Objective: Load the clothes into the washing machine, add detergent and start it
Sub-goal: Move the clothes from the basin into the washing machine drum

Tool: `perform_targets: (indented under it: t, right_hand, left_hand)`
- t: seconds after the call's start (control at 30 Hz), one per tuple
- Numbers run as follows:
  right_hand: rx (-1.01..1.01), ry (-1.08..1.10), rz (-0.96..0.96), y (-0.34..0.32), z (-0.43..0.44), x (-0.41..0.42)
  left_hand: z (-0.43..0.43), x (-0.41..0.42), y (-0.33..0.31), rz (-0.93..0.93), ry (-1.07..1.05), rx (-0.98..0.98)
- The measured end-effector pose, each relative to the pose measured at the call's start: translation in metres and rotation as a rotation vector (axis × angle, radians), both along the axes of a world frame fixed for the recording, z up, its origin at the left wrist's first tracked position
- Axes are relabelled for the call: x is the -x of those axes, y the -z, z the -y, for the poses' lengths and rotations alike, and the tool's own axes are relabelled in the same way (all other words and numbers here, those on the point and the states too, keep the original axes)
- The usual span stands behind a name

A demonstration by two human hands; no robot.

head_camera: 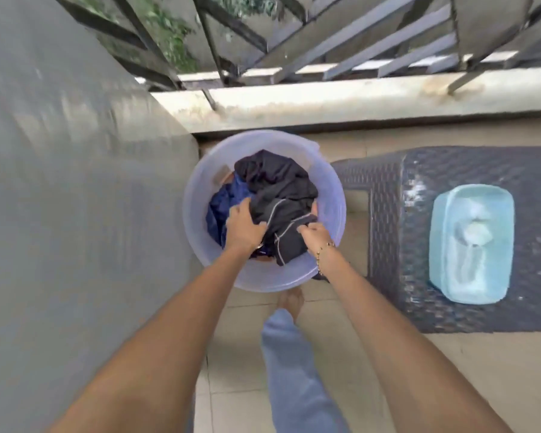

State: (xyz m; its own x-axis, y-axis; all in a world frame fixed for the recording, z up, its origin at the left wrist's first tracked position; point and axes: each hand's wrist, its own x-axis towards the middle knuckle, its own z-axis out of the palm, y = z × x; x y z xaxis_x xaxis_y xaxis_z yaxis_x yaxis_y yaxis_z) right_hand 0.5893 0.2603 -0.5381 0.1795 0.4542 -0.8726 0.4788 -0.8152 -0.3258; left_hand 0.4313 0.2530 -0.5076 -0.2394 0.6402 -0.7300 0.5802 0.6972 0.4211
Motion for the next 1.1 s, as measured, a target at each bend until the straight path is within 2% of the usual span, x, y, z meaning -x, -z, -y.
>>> perform_targets:
  t: [0.1,0.23,0.3,0.37,0.47,0.6,0.63,0.73,0.8,0.87,0.93,1.0,1.1]
  right_hand:
    - [0.055,0.079,-0.075,0.040,0.004,-0.004]
    - [0.071,0.332,-0.271,0.039,-0.003,0.001]
    - [0.080,0.352,-0.333,0.038,-0.009,0.000]
    - [0.099,0.395,-0.382,0.038,-0.013,0.000]
    - [0.117,0.489,-0.429,0.036,-0.015,-0.002]
    - [0.087,0.302,-0.317,0.030,-0.005,0.003]
    - [0.077,0.290,-0.331,0.027,-0.002,0.008]
    - [0.047,0.198,-0.363,0.010,0.004,0.021]
    - [0.091,-0.018,-0.424,-0.002,0.003,0.023]
    - [0.186,-0.304,-0.522,-0.014,-0.001,0.024]
    - [0.170,-0.484,-0.563,-0.021,-0.006,0.025]
    - [0.030,-0.439,-0.499,-0.022,-0.010,0.024]
    - [-0.193,-0.243,-0.338,-0.022,-0.012,0.013]
  left_hand:
    - [-0.014,-0.009,0.030,-0.064,0.177,0.044]
    - [-0.021,-0.024,0.056,-0.020,0.299,0.120]
    - [-0.016,-0.030,0.060,0.153,0.271,0.190]
    - [-0.003,-0.040,0.050,0.360,0.167,0.241]
    - [0.015,-0.041,0.026,0.569,0.001,0.313]
    - [0.040,-0.015,0.014,0.698,-0.325,0.469]
    - [0.042,-0.009,0.015,0.643,-0.413,0.416]
    - [0.030,0.004,0.024,0.328,-0.750,0.102]
    - [0.018,0.013,0.023,0.338,-0.856,0.001]
    - [0.011,0.018,0.027,0.454,-0.834,0.014]
    - [0.008,0.020,0.024,0.501,-0.672,0.045]
    - [0.008,0.019,0.018,0.478,-0.541,0.117]
    - [0.011,0.019,0.013,0.472,-0.607,0.162]
